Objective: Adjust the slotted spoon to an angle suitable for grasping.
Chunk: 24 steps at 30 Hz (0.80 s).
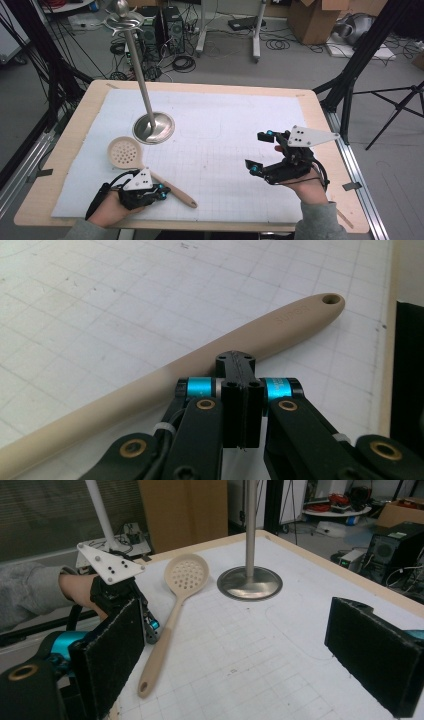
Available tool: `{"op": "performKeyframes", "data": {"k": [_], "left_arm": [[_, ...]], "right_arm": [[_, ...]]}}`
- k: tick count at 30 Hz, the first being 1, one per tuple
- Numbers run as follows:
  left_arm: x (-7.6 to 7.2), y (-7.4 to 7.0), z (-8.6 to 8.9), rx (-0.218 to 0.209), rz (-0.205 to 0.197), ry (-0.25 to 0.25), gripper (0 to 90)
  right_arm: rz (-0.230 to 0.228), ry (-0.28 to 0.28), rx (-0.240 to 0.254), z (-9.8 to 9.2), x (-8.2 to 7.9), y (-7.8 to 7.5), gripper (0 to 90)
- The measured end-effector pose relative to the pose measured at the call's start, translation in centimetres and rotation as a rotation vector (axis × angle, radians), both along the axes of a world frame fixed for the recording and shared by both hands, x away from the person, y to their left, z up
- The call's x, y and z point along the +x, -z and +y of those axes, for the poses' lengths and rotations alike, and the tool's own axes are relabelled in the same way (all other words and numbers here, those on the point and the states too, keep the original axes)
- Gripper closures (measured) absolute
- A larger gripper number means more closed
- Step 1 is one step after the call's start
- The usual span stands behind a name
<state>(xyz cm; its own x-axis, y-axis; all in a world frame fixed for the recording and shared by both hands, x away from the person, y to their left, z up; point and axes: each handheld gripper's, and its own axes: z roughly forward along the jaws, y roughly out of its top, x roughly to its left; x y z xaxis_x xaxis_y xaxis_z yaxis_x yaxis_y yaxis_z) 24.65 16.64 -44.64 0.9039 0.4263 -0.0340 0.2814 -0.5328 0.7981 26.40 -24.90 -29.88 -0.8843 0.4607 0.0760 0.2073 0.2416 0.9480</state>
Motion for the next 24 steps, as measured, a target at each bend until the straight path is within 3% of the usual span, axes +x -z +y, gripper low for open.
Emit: {"op": "performKeyframes", "data": {"k": [10, 14, 24], "left_arm": [[1.6, -0.1, -2.3, 0.018, 0.002, -0.080, 89.8], [2.2, 0.0, -2.9, 0.007, 0.000, -0.092, 89.8], [4.5, -0.2, -5.4, 0.042, -0.019, -0.135, 89.8]], "right_arm": [[0.005, 0.014, -0.003, -0.1, 0.2, 0.2, 8.1], [0.006, 0.012, 0.001, -0.2, 0.2, 0.1, 8.1], [0.011, 0.020, 0.005, -0.5, 0.2, 0.2, 8.2]]}}
